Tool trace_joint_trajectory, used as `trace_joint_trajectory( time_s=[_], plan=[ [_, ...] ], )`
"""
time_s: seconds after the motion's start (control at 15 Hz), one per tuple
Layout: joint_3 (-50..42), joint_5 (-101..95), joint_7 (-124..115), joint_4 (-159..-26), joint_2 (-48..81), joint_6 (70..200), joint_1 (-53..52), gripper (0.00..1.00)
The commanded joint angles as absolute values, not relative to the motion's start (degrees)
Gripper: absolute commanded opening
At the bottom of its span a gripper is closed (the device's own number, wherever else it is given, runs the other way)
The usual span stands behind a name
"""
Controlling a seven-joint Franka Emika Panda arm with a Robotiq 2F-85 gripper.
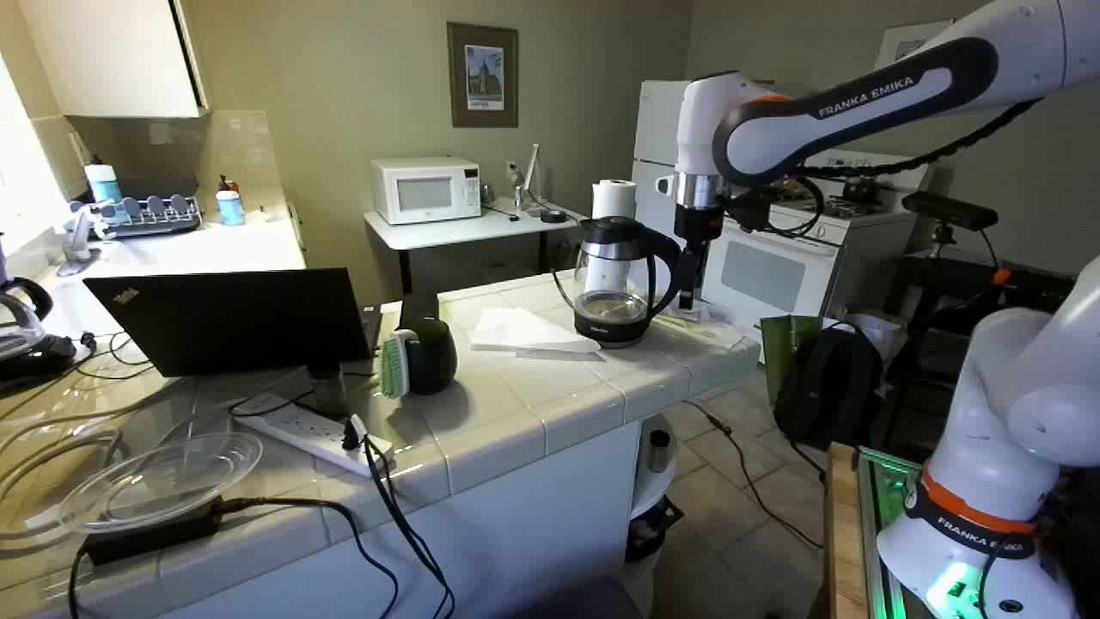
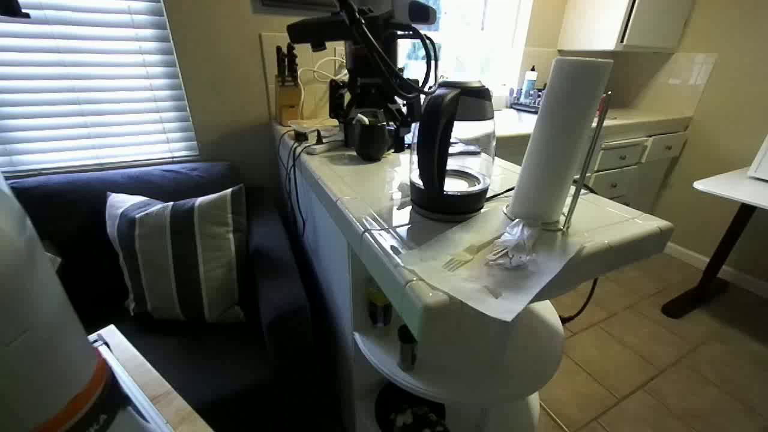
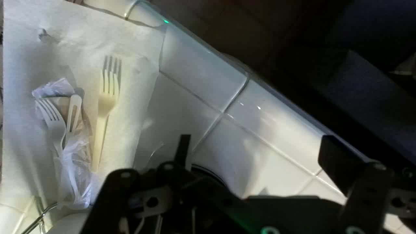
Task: Press a button on the kettle
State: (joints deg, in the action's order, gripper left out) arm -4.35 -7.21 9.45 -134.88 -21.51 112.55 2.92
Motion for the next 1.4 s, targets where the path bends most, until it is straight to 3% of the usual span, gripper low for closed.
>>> trace_joint_trajectory(
  time_s=[0.0, 0.67, 0.73, 0.87, 1.33],
  plan=[
    [-4.4, -7.2, 9.4, -134.8, -21.5, 112.4, 2.9, 1.00],
    [-5.3, -8.9, 10.8, -135.4, -29.2, 104.8, 3.7, 1.00],
    [-6.1, -9.3, 11.3, -135.8, -30.3, 105.8, 4.1, 0.75],
    [-7.6, -9.6, 12.8, -136.7, -32.6, 108.5, 4.6, 0.65],
    [-12.3, -9.8, 20.1, -138.9, -37.3, 117.1, 5.4, 0.09]
  ],
)
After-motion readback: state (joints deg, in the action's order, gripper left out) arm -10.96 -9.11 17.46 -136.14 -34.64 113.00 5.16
